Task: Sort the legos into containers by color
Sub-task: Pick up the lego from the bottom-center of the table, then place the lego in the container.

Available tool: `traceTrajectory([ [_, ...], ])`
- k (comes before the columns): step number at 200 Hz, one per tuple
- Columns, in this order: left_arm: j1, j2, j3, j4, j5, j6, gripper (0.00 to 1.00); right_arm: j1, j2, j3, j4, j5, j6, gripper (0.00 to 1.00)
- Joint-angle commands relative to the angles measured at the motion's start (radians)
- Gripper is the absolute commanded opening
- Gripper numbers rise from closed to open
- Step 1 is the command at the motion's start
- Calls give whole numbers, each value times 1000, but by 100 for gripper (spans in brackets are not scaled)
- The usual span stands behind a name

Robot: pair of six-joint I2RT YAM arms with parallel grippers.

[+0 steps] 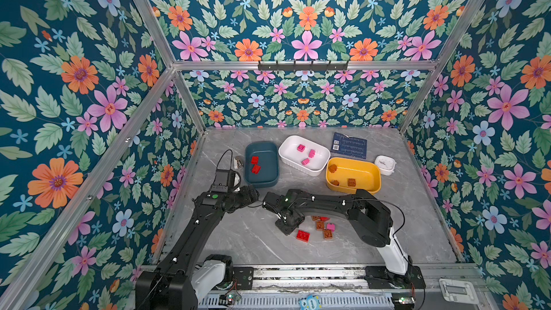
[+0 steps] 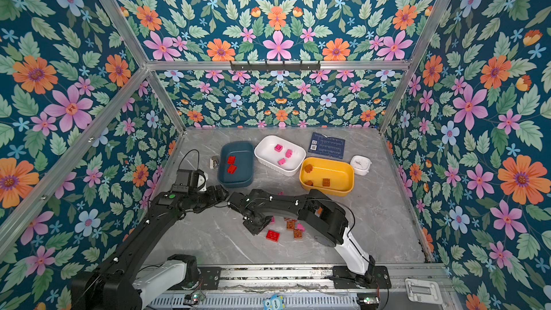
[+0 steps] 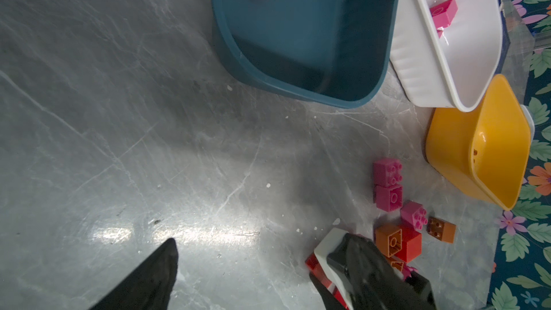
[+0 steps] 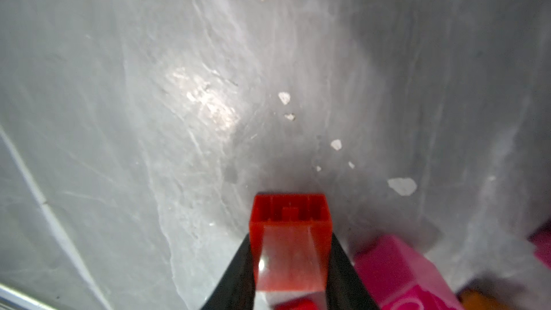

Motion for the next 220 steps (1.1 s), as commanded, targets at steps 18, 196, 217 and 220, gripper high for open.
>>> traceTrajectory([
  [18,0,14,23,-8,3,12,89,-7,-59,-12,25,-1,-9,22],
  [196,2,121,178,-7,8,-13,89,-303,279,753,20,-213,-212,23],
  [217,4,131,186,-8,4,-10,89,-315,393,904,3,-215,-203,24],
  [220,3,133,188,-10,4,-10,89,-317,408,924,1,-221,-201,25],
])
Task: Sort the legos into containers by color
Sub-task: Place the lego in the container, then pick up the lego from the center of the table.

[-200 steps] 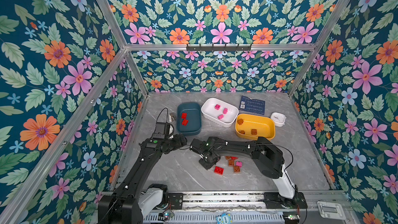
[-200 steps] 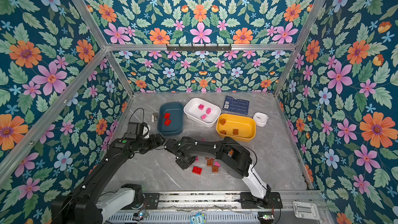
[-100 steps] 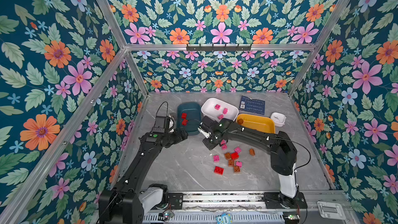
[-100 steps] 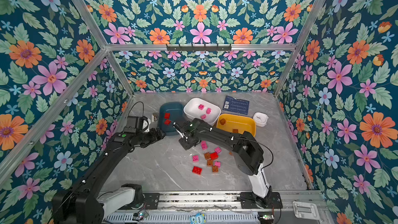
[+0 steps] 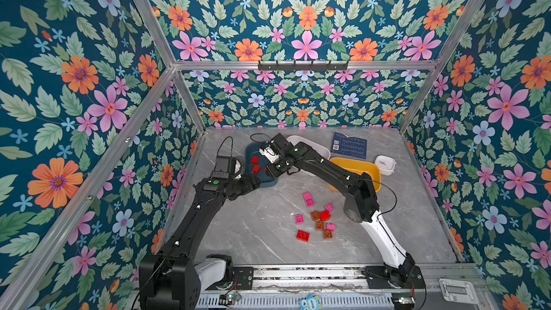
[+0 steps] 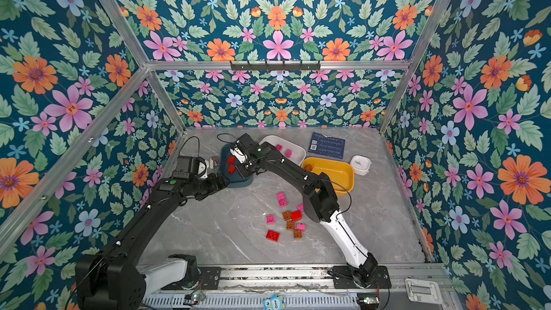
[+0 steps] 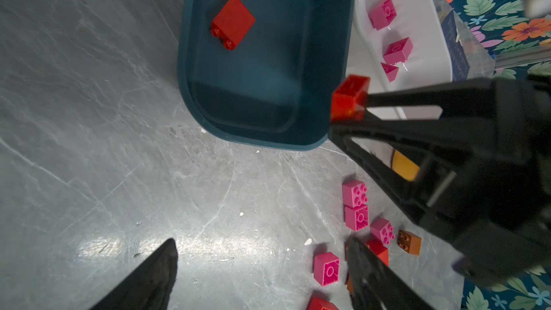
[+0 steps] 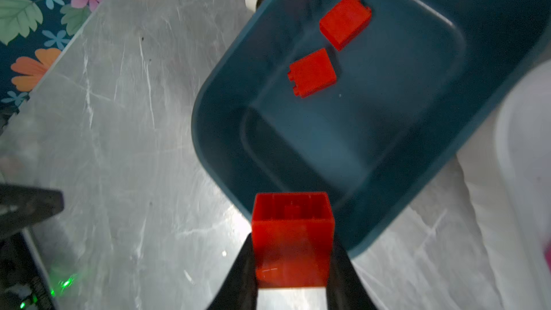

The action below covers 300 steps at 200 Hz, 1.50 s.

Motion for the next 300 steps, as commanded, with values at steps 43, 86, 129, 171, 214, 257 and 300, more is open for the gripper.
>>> traceTrajectory([
  [43,4,20,14,-8,-18,9,89,-17,148,214,-47,-47,-5,51],
  [86,4,28,5,3,-7,7,89,-37,-54,-48,34,-72,-8,63],
  [129,4,32,-5,21,18,5,89,-41,-336,-420,26,-104,-67,63],
  [171,5,33,-12,24,27,6,89,-33,-548,-735,-30,-114,84,64],
  [214,4,37,-23,42,34,-4,89,37,-652,-933,1,-32,270,65],
  [257,4,33,-25,31,25,3,89,120,-631,-1009,30,116,410,65],
  [300,4,31,-45,36,24,7,89,155,-574,-1000,36,129,447,63],
])
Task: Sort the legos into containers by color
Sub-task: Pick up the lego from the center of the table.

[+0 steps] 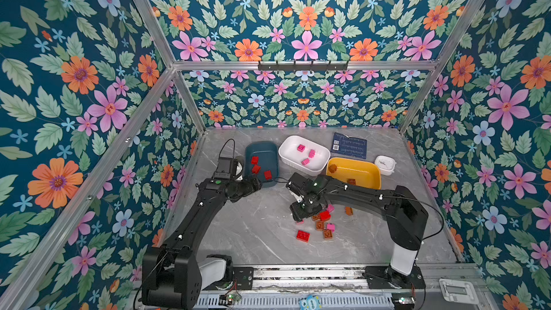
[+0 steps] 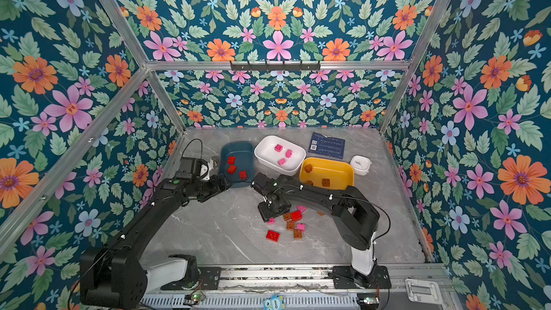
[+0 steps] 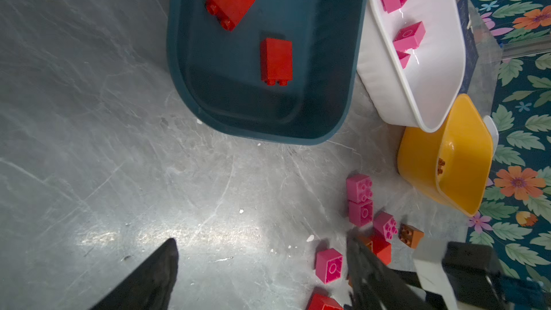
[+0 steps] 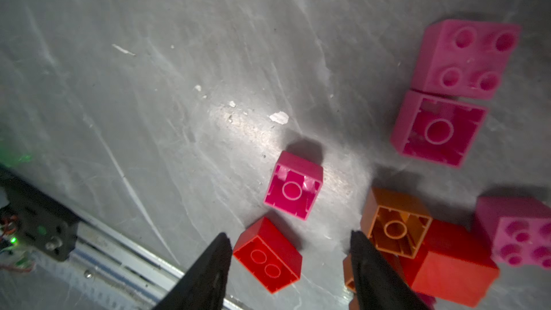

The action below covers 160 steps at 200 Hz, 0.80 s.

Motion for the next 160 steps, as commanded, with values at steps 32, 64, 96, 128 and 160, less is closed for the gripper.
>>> traceTrajectory([
  [32,1,1,-11,14,-7,14,89,20,74,33,-4,44,39,59],
  [64,2,4,-12,2,-13,28,89,34,121,63,-35,68,29,55],
  [96,1,10,-15,0,-12,40,89,38,140,58,-44,72,26,51],
  [128,1,14,-18,1,-12,44,89,38,151,56,-48,72,19,38],
  [160,1,10,-16,-4,-12,46,89,39,145,68,-60,82,12,28],
])
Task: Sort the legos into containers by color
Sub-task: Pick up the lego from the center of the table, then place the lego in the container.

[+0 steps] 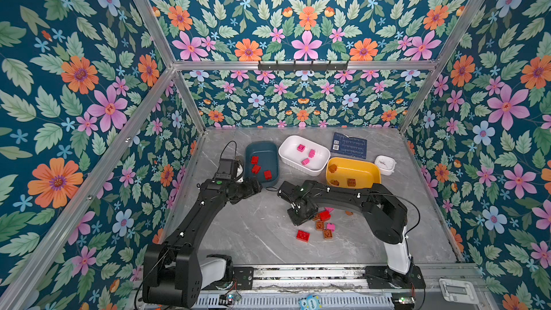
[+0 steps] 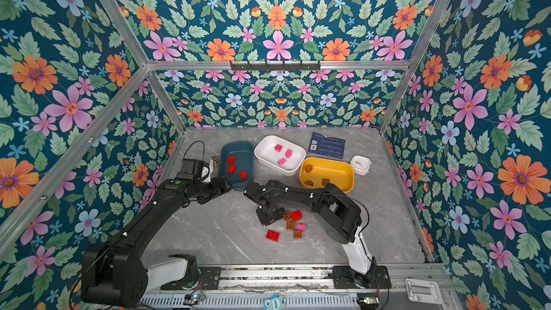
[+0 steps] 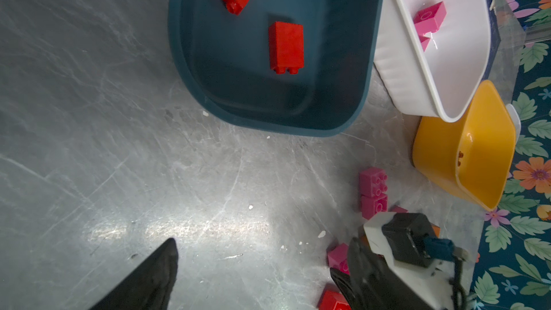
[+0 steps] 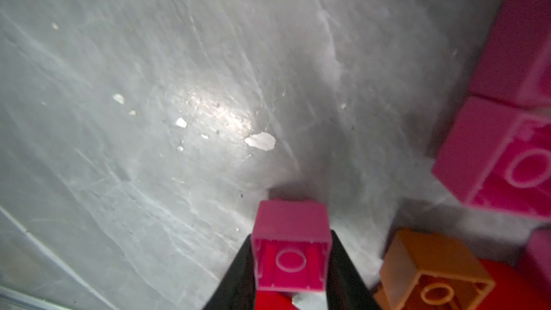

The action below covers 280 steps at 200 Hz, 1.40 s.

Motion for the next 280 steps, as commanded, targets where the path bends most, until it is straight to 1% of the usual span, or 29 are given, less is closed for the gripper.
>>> traceTrajectory([
  [1,1,-4,2,-3,-9,13,89,1,-8,9,-27,23,-6,28],
  [26,1,-4,13,-14,-7,14,89,-8,-45,33,-51,48,-24,26],
  [41,1,-3,26,-12,5,10,89,-34,-82,40,-48,49,-40,25],
  [66,1,-1,33,40,63,-40,89,-110,-127,84,-56,59,-106,25],
  [92,-2,-1,39,110,116,-108,88,-225,-134,136,-27,43,-186,25],
  [127,-14,3,59,172,148,-172,88,-361,-59,280,-15,47,-288,25],
  [146,-21,10,70,177,145,-180,88,-419,8,374,-10,43,-322,25],
  [164,-24,15,73,177,142,-180,88,-459,81,460,-9,28,-340,26],
  [183,-24,16,70,170,137,-175,88,-473,149,536,-16,44,-364,27],
  [219,-24,15,52,166,130,-169,88,-513,268,653,-29,22,-366,34],
  [236,-24,14,56,153,123,-159,88,-519,305,706,-54,14,-377,39],
  [257,-24,12,61,129,111,-141,88,-520,296,718,-64,-6,-395,48],
  [280,-24,13,57,124,108,-133,88,-520,249,675,-77,-43,-407,56],
])
